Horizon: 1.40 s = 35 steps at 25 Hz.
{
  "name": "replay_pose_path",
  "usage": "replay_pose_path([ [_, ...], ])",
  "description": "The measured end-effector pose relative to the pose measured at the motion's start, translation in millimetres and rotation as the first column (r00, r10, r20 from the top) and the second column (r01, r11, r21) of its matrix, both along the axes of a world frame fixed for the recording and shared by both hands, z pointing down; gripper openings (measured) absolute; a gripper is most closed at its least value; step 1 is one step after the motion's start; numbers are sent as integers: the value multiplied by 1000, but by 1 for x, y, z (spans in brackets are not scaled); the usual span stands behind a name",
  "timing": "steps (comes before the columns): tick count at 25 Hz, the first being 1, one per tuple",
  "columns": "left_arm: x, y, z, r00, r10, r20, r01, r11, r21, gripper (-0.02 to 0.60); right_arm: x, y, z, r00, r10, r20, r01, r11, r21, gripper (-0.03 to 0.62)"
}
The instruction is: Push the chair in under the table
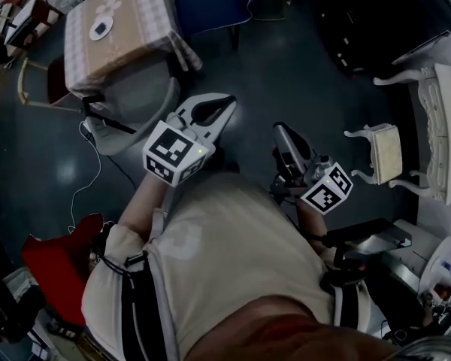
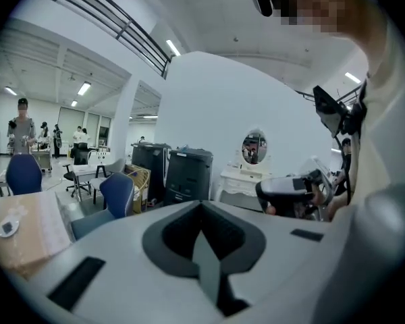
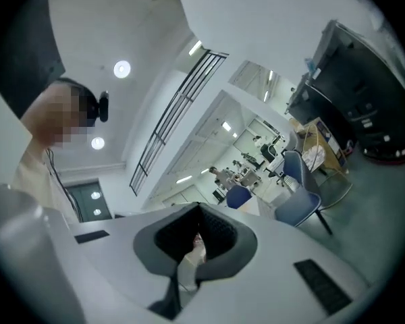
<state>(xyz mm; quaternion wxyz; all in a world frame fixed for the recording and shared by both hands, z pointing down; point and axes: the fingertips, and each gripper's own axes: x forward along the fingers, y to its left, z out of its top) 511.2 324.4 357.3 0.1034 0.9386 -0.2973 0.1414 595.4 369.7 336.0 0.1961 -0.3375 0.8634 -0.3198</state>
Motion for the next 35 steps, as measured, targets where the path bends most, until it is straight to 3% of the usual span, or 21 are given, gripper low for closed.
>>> replay_pose_path([
  [3, -10, -26, 6, 999, -39, -23, 38, 999, -22, 8, -8, -22, 10, 990, 13, -140, -14, 1000, -10, 11],
  [6, -28, -54, 6, 995, -79, -62, 75, 996, -52, 8, -21, -51, 10, 979, -4, -202, 0, 1000, -21, 11],
  [16, -93, -134, 19, 974, -203, -97, 193, 975, -109, 8, -67, -138, 18, 976, -98, -194, 72, 988, -136, 11],
  [22, -118, -166, 22, 969, -226, -101, 215, 971, -104, 8, -94, -170, 27, 969, -129, -209, 92, 979, -180, 11],
  [25, -132, -177, 29, 967, -230, -112, 216, 969, -122, 8, -104, -187, 32, 952, -104, -288, 54, 982, -179, 11],
  [29, -150, -192, 37, 963, -240, -122, 223, 965, -139, 8, -114, -206, 30, 899, -35, -436, -9, 995, -98, 11],
  [35, -161, -199, 35, 959, -246, -139, 228, 964, -134, 9, -130, -213, 29, 903, -86, -421, 38, 992, -121, 11],
])
